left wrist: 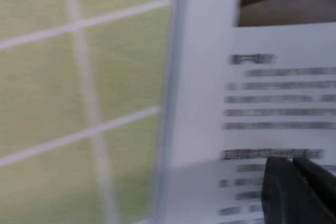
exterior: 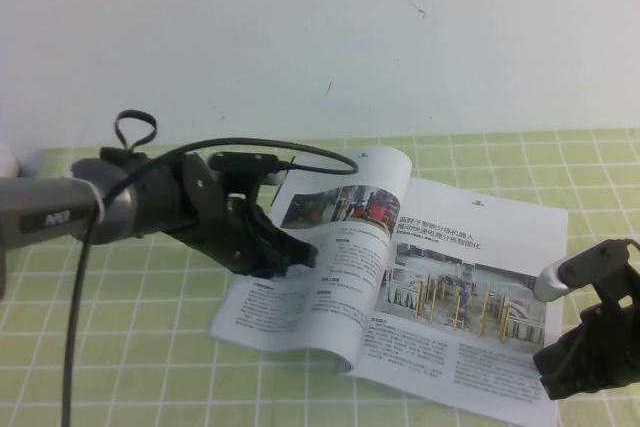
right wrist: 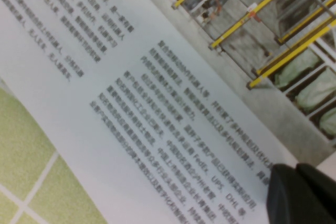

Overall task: Close book
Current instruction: 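Close the open booklet and leave it lying on the table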

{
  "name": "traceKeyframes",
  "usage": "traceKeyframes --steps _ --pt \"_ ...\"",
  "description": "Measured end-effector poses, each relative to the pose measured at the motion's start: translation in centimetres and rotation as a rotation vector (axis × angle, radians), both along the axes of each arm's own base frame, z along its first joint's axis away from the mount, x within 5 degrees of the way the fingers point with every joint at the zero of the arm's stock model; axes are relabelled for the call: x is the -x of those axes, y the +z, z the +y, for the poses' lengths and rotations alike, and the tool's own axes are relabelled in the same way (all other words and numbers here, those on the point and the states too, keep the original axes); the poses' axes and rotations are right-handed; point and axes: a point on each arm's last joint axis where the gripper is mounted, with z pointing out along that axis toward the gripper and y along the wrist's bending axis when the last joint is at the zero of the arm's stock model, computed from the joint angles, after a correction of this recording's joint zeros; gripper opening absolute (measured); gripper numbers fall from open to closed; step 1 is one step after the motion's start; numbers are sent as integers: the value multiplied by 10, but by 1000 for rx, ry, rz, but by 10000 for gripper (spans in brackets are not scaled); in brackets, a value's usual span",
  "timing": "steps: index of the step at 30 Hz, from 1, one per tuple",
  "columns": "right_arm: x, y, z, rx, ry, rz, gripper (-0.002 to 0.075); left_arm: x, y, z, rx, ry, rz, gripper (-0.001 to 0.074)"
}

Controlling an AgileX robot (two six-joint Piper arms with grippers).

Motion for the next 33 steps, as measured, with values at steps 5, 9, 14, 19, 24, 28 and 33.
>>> traceKeyframes --steps 5,9,14,19,24,28,33 --pt "0 0 0 2 1 -2 -3 30 2 -66 85 -130 -1 -4" --pt "0 0 0 3 4 -3 -3 48 12 -108 84 -293 -94 -4" --pt "0 0 0 6 8 -6 -3 47 43 -120 117 -340 -175 -4" --pt "0 0 0 8 12 -8 -3 39 80 -110 158 -310 -254 -4" --pt "0 0 0 8 14 -9 -3 35 95 -96 65 -365 -325 -4" --pt "0 0 0 9 14 -7 -3 18 90 -62 -43 -275 -276 -4" --pt "0 0 0 9 14 -7 -3 -7 69 -15 -124 -84 -172 -4"
